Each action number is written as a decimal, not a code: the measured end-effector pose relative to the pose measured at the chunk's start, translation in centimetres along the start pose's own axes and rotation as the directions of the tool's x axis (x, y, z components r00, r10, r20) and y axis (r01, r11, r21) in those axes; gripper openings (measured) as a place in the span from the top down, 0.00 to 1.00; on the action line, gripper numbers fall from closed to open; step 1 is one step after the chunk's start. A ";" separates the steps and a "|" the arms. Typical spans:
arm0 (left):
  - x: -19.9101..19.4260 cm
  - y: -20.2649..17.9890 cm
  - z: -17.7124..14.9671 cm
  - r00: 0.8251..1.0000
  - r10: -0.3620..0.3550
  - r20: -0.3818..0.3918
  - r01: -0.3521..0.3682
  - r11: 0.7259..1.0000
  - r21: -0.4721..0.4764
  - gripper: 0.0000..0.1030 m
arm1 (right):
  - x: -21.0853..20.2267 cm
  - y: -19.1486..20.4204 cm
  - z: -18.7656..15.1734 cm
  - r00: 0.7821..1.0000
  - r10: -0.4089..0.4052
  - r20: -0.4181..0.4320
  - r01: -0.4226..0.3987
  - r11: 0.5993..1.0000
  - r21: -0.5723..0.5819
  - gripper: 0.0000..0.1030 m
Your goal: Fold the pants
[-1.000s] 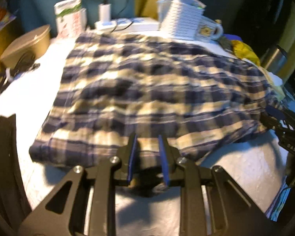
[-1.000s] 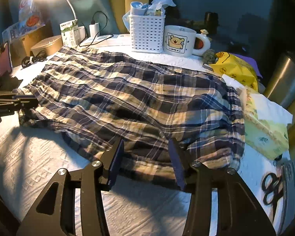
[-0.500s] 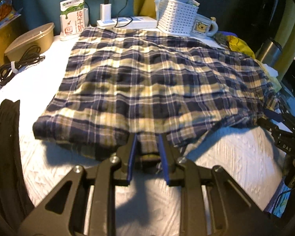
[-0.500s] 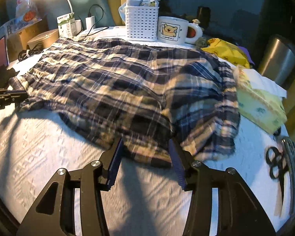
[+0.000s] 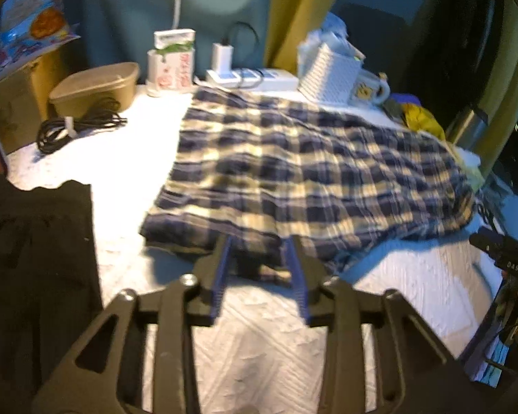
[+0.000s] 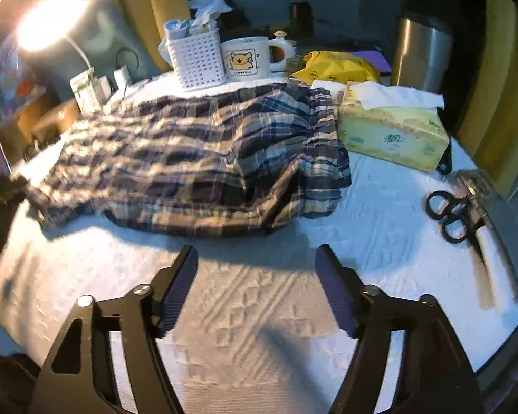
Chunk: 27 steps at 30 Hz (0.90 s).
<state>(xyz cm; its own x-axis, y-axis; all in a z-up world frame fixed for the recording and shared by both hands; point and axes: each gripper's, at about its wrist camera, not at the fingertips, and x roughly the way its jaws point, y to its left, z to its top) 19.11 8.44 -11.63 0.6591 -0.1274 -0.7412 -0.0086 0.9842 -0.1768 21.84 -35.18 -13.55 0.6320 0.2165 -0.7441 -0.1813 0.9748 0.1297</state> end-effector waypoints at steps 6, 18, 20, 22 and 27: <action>-0.2 2.0 0.8 1.000 0.020 0.023 -0.018 0.999 -0.050 0.61 | 3.0 -1.4 1.1 0.997 0.079 -0.024 -0.075 0.986 0.147 0.26; 1.0 4.0 2.1 0.995 0.100 -0.004 -0.100 0.990 -0.096 0.61 | 7.9 -6.1 5.8 0.970 0.215 0.117 -0.244 0.883 0.400 0.39; 1.0 4.2 2.1 0.994 0.108 -0.005 -0.108 0.989 -0.106 0.61 | 8.7 -6.5 6.1 0.962 0.250 0.112 -0.274 0.867 0.417 0.77; 1.0 4.4 2.1 0.994 0.112 -0.007 -0.112 0.987 -0.111 0.61 | 8.6 -6.4 6.4 0.960 0.250 0.122 -0.278 0.870 0.406 0.81; 1.3 4.9 1.9 0.994 0.113 -0.008 -0.113 0.987 -0.113 0.61 | 6.5 -4.8 7.7 0.965 0.205 0.165 -0.250 0.908 0.336 0.83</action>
<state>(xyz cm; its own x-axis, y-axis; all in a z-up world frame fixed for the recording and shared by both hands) 21.38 13.37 -12.23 0.6477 -0.0166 -0.7617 -0.1677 0.9722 -0.1637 32.63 -38.04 -13.94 0.6972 0.4172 -0.5829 -0.0697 0.8488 0.5241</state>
